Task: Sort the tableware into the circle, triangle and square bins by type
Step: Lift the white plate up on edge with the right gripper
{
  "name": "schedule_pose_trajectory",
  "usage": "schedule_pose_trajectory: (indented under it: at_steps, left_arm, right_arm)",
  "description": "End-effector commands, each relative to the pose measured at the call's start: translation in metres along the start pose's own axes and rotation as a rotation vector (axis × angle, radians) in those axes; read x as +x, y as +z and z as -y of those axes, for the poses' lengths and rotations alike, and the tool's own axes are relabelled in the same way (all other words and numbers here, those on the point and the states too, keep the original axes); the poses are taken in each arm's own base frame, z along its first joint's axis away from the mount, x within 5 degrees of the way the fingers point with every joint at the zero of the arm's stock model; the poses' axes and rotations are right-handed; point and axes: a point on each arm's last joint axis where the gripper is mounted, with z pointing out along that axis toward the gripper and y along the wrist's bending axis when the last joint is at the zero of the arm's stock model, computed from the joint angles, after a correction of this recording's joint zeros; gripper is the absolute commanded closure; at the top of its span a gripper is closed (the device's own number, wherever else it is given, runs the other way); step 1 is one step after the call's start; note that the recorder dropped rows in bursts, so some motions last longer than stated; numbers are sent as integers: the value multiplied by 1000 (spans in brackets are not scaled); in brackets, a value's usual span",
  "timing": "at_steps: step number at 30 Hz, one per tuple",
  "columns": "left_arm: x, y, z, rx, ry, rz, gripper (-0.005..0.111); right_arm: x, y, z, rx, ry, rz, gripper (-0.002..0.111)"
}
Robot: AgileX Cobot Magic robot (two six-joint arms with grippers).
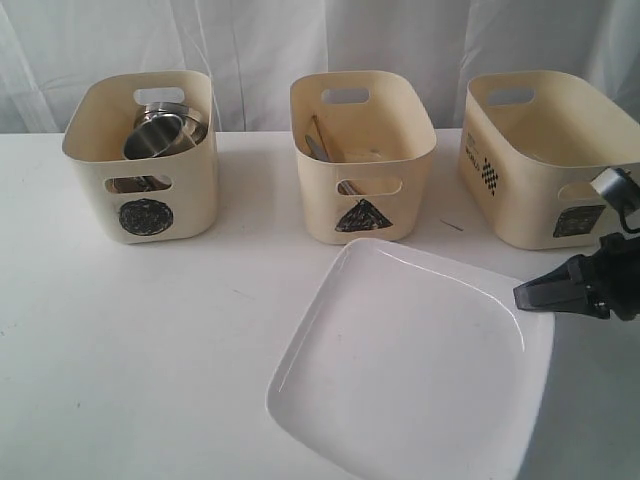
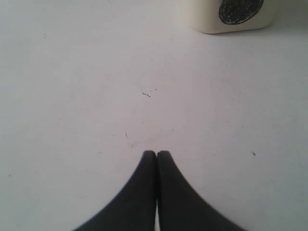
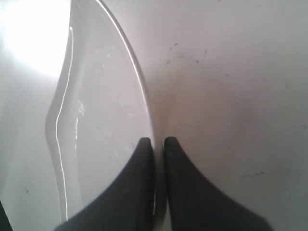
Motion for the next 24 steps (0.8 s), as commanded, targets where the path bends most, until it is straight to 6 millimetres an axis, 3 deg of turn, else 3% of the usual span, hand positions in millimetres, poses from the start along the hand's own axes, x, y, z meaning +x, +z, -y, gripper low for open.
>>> schedule_pose_trajectory:
  at_steps: [1, 7, 14, 24]
  left_arm:
    - [1, 0, 0, 1, -12, 1, 107]
    - [1, 0, 0, 1, -12, 1, 107]
    - [1, 0, 0, 1, -12, 1, 107]
    - [1, 0, 0, 1, -12, 1, 107]
  right_arm:
    - [-3, -1, -5, -45, 17, 35, 108]
    - [-10, -2, -14, -148, 42, 103, 108]
    - [-19, -7, -20, -146, 29, 188, 108]
    - [-36, -28, -45, -146, 70, 312, 108]
